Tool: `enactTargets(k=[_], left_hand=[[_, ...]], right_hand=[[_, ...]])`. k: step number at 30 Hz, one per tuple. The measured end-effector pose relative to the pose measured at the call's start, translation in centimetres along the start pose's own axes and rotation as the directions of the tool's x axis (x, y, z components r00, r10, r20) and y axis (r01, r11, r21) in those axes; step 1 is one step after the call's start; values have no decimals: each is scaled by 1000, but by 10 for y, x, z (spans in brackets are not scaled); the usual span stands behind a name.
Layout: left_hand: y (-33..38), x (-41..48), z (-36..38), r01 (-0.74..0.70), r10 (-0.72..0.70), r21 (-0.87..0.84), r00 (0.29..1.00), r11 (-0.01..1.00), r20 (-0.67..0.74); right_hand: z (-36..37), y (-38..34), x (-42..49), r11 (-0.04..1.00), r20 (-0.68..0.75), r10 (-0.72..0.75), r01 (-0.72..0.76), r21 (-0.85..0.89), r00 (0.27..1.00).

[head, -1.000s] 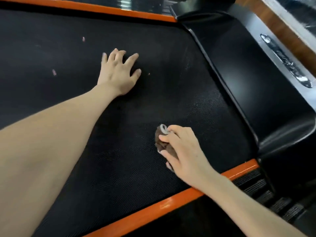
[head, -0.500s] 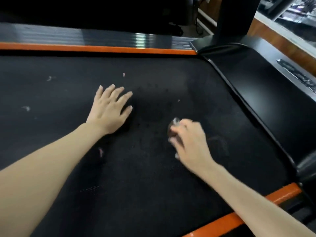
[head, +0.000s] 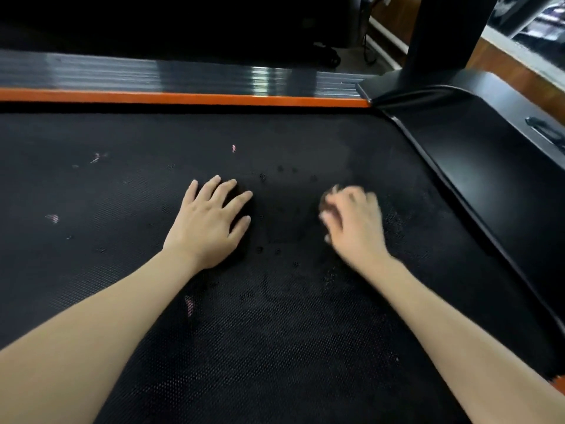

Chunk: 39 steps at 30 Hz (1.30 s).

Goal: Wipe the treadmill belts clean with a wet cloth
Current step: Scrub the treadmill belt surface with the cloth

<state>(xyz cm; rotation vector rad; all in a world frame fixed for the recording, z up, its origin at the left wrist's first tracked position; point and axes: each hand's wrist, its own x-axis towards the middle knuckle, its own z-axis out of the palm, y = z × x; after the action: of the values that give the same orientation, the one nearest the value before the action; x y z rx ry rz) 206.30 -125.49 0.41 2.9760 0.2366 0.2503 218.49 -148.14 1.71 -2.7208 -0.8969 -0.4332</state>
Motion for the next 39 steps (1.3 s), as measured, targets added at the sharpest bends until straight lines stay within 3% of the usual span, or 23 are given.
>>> enactTargets(k=[3,6,8,10,12,14,16,18,20,22,23,24,26,28,34,37,39], left_hand=[[1,0,0,-1,1,-4,1000,1000,6],[0,-1,-1,7,-7,-2,1000,1000,13],[-1,-1,-1,2,-2,-4,1000,1000,16],[-1,0,-1,-1,1,-8,1000,1000,12],[-1,-1,-1,3,-3,-12,1000,1000,9],[-1,0,-1,1,-1,-16,1000,1000,4],[-1,-1,-1,0,0,-23,1000,1000,5],[-1,-1,-1,2,-1,-23,1000,1000,1],[-1,-2,-1,-2,2,-25,1000,1000,-4],[-1,-2,-1,-1,1,-24,1000,1000,-6],[-1,-1,-2,-1,1,-23,1000,1000,-5],[-1,-1,-1,-2,1,-25,1000,1000,-4],[-2,-1,1,2,-2,-25,1000,1000,0],[-2,-1,2,12,-12,-19,1000,1000,-5],[-3,4,-5,21,-21,-85,1000,996,0],[-15,27,-11,114,-121,-94,990,989,-66],[-24,46,-13,228,-229,-33,973,973,-33]], right_hand=[[-26,-21,-70,930,93,-317,290,225,944],[-37,-3,-70,853,141,-498,454,257,856],[-22,24,-30,922,118,-383,370,114,916],[-5,53,20,997,52,-77,79,-20,996],[5,65,53,966,23,240,-236,-103,970],[10,51,56,939,-1,314,-311,-148,949],[6,22,33,987,2,151,-151,-58,988],[-3,-11,-17,984,36,-137,132,122,990],[-19,-28,-57,888,87,-415,382,256,906],[-24,-13,-45,811,135,-565,516,276,814],[-19,0,-27,825,134,-553,518,227,822],[-10,18,-3,881,107,-465,447,156,879],[1,49,38,993,40,-120,119,22,992],[10,61,57,989,21,128,-126,-78,991],[14,64,57,992,-1,119,-119,-46,993],[14,65,56,994,-23,104,-105,-32,994],[16,65,56,995,-36,95,-96,-16,995]])
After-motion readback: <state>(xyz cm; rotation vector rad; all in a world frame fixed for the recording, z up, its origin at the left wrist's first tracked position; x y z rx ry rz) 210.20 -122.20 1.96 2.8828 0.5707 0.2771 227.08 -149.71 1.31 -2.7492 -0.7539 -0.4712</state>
